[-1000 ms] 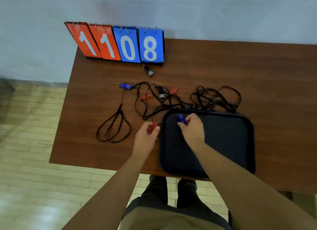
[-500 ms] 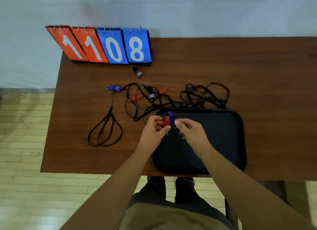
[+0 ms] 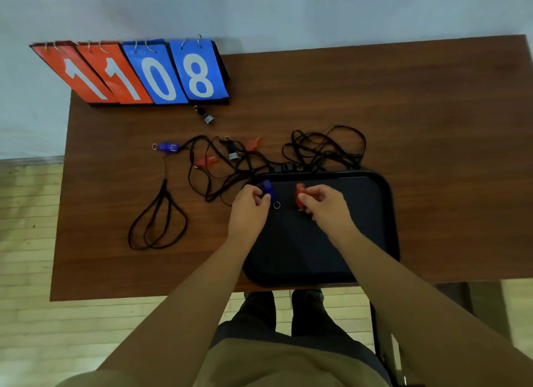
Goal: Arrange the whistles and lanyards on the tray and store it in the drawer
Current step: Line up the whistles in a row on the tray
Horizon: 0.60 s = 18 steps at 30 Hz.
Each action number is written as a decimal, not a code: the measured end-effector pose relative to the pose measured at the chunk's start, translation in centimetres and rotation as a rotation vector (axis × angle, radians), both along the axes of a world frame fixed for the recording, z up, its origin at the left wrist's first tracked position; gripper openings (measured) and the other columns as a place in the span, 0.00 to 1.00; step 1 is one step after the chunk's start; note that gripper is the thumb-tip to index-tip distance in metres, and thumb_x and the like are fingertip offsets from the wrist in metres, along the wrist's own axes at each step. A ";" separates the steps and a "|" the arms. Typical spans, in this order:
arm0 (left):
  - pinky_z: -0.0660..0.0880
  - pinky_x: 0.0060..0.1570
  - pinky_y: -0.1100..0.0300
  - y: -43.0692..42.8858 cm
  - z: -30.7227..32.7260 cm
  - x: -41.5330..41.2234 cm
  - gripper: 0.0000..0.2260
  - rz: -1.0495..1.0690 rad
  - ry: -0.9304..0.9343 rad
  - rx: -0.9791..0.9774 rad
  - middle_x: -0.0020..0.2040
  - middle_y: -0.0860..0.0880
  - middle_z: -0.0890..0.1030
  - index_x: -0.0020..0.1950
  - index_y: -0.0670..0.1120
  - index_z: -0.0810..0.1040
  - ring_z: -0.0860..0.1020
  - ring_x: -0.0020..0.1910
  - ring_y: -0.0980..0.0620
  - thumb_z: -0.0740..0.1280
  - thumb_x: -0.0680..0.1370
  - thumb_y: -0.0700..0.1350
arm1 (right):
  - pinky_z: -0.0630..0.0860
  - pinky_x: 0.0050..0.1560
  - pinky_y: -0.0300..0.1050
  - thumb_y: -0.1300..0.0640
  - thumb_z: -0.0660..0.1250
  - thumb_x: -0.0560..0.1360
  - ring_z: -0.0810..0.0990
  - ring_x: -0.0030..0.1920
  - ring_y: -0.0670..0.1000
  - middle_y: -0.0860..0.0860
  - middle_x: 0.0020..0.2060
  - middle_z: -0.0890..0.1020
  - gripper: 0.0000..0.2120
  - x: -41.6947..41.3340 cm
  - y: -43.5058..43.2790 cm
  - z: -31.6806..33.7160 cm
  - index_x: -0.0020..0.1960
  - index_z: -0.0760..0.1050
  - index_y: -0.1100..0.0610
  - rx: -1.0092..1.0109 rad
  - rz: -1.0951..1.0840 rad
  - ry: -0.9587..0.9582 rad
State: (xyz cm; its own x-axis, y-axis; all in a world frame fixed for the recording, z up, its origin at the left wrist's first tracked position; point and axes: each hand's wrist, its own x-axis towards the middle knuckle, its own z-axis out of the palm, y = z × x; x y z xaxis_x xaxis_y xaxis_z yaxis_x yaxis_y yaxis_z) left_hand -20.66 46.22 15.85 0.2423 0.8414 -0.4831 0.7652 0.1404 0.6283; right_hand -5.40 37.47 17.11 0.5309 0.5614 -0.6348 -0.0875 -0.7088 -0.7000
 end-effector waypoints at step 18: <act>0.70 0.37 0.63 1.3 -2.2 1.0 0.09 -0.154 -0.009 0.058 0.43 0.55 0.77 0.60 0.48 0.76 0.76 0.41 0.57 0.66 0.81 0.47 | 0.76 0.47 0.43 0.53 0.69 0.79 0.80 0.47 0.49 0.52 0.48 0.80 0.09 -1.5 2.3 -3.8 0.56 0.79 0.56 -0.011 0.211 -0.346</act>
State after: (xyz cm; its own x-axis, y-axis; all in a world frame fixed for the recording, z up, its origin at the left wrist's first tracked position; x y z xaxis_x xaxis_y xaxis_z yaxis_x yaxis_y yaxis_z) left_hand -19.62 47.55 13.63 0.3746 0.8202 -0.4324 0.7692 -0.0145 0.6389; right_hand -6.89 39.76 13.30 0.5882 0.6749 -0.4455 0.2997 -0.6936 -0.6551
